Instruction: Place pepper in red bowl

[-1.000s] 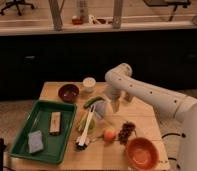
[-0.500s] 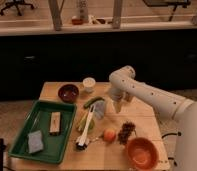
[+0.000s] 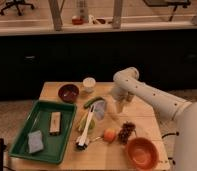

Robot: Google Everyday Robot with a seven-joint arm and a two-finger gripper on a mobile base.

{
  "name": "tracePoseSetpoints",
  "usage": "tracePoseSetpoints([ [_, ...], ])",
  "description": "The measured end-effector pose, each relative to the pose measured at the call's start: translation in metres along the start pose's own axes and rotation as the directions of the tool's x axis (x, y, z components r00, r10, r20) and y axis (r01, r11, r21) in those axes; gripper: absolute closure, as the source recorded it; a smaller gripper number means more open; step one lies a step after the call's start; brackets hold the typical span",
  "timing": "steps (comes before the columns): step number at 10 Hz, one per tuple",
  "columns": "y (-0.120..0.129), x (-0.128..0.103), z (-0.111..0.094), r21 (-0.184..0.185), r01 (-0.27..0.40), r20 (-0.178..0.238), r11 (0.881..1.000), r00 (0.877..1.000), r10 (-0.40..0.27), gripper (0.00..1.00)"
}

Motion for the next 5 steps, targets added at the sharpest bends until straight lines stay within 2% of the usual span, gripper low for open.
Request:
tracePoseSetpoints([
  [3, -0.006, 0.004, 0.004, -0.001, -0.008, 0.02, 1.0, 1.0, 0.008, 0.2],
  [5, -0.018, -0.008, 0.002, 0.003, 0.003, 0.047, 1.0, 0.999, -0.003, 0.2],
])
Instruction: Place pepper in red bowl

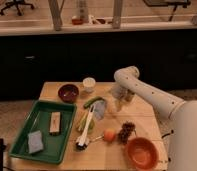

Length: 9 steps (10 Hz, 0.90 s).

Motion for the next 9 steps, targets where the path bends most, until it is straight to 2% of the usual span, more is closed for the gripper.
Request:
tracePoseSetpoints([
  [4, -0.025, -0.026, 0.003, 0.024, -0.028, 0.073, 0.999, 0.997, 0.026, 0.2],
  [9, -0.045, -0.049, 0.012, 0.034, -0.134, 0.127, 0.99, 0.984, 0.128, 0.2],
])
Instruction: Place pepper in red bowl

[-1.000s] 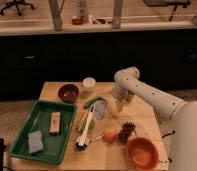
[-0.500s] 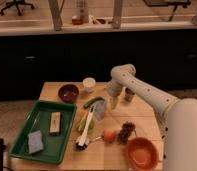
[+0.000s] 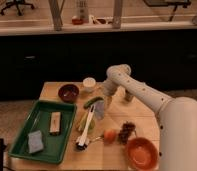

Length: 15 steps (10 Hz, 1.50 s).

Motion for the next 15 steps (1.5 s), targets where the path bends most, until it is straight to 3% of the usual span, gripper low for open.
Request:
tracePoseSetpoints([
  [3, -0.012, -0.003, 0.006, -0.028, -0.089, 0.029, 0.996, 0.996, 0.09, 0.2],
  [7, -0.021, -0.005, 0.016, -0.073, -0.146, 0.061, 0.987, 0.987, 0.151, 0.21],
  [8, -0.022, -0.006, 0.019, -0.084, -0.151, 0.068, 0.985, 0.985, 0.156, 0.27],
  [13, -0.016, -0.007, 0.051, -0.159, -0.164, 0.114, 0.974, 0.976, 0.183, 0.79],
  [15, -0.018, -0.006, 0.059, -0.168, -0.175, 0.133, 0.97, 0.971, 0.198, 0.94],
])
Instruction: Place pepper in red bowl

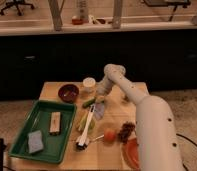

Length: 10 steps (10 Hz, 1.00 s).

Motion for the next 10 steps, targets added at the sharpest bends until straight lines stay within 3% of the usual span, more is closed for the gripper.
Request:
tracePoseSetpoints([
  [1, -0.001, 0.0, -0.001, 0.004, 0.002, -0.003, 1.0, 1.0, -0.002, 1.0],
  [6, 0.003, 0.0, -0.004, -0.008, 0.011, -0.014, 1.0, 1.0, -0.011, 1.0],
  [10, 0.003, -0.009, -0.033, 0.036, 0.046, -0.053, 0.998, 0.998, -0.044, 1.0],
])
